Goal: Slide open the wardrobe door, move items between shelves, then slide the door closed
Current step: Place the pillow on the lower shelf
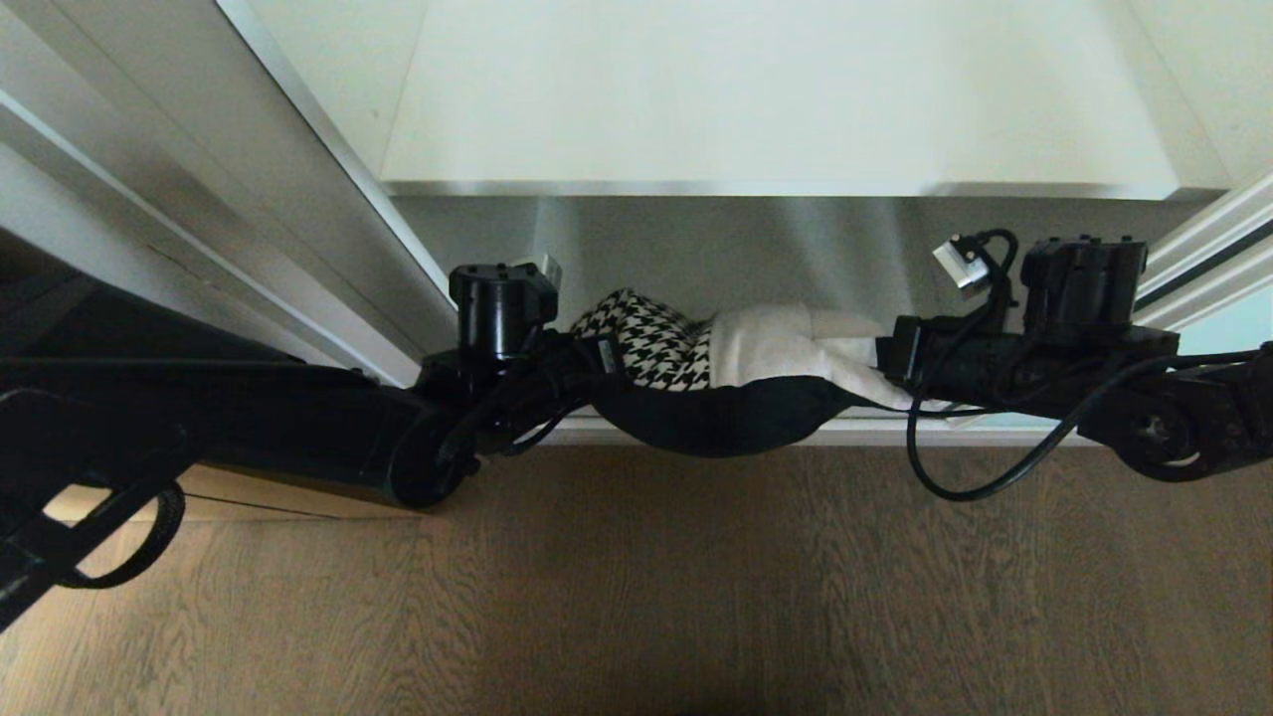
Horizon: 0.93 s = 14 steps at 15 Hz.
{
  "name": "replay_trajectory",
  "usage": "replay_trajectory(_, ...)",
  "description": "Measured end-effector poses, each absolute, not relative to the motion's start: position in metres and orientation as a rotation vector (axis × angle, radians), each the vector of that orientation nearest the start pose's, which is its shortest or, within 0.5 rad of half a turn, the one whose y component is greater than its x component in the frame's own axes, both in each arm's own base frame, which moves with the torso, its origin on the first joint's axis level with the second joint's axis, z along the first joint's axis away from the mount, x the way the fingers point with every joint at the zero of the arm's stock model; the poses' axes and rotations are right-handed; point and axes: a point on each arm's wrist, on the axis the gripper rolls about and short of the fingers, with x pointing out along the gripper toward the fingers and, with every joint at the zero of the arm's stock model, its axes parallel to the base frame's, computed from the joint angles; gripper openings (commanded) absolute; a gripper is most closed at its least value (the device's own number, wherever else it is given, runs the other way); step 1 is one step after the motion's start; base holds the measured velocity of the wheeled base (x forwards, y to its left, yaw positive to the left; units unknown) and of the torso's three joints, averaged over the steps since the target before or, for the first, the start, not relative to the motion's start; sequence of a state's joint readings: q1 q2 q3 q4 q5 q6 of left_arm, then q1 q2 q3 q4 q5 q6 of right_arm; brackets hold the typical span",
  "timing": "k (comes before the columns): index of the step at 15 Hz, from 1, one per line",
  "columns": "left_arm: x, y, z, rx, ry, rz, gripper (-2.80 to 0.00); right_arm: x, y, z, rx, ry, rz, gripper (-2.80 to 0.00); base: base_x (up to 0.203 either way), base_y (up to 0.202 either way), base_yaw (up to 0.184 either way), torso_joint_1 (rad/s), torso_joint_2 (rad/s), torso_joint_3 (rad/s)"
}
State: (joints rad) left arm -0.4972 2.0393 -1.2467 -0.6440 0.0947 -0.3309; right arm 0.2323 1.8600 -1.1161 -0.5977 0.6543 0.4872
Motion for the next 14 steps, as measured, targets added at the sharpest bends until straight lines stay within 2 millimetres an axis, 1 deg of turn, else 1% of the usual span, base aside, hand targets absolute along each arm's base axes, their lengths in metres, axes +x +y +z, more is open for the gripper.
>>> replay_trajectory(2,0.360,-0.193,0.191,-0.287,0.182,-0.379,-2.80,0.343,0.095,0.217,0.482,0.338,0.841,-2.80,0.000,0.000,0.000,0.000,0.00,0.000)
replay_trajectory(5,0.350,-0.188,0.211,-0.279,0.129,-0.390,-2.80,0.332,0.093,0.229,0.477,0.308,0.853,-2.80,0.000,0.000,0.000,0.000,0.00,0.000)
replay_trajectory(7,0.345,-0.185,0.221,-0.266,0.102,-0.396,-2.80,0.326,0.091,0.233,0.472,0.284,0.866,-2.80,0.000,0.000,0.000,0.000,0.00,0.000)
replay_trajectory(8,0.342,-0.184,0.222,-0.263,0.100,-0.397,-2.80,0.324,0.090,0.232,0.469,0.275,0.879,-2.80,0.000,0.000,0.000,0.000,0.00,0.000)
replay_trajectory(10,0.341,-0.183,0.214,-0.250,0.116,-0.403,-2.80,0.327,0.088,0.223,0.464,0.266,0.914,-2.80,0.000,0.000,0.000,0.000,0.00,0.000)
replay_trajectory(11,0.344,-0.184,0.205,-0.245,0.126,-0.402,-2.80,0.332,0.088,0.214,0.464,0.272,0.922,-2.80,0.000,0.000,0.000,0.000,0.00,0.000)
replay_trajectory(12,0.351,-0.187,0.192,-0.239,0.140,-0.397,-2.80,0.340,0.088,0.201,0.469,0.291,0.917,-2.80,0.000,0.000,0.000,0.000,0.00,0.000)
replay_trajectory(14,0.370,-0.193,0.154,-0.219,0.180,-0.383,-2.80,0.362,0.087,0.166,0.491,0.361,0.885,-2.80,0.000,0.000,0.000,0.000,0.00,0.000)
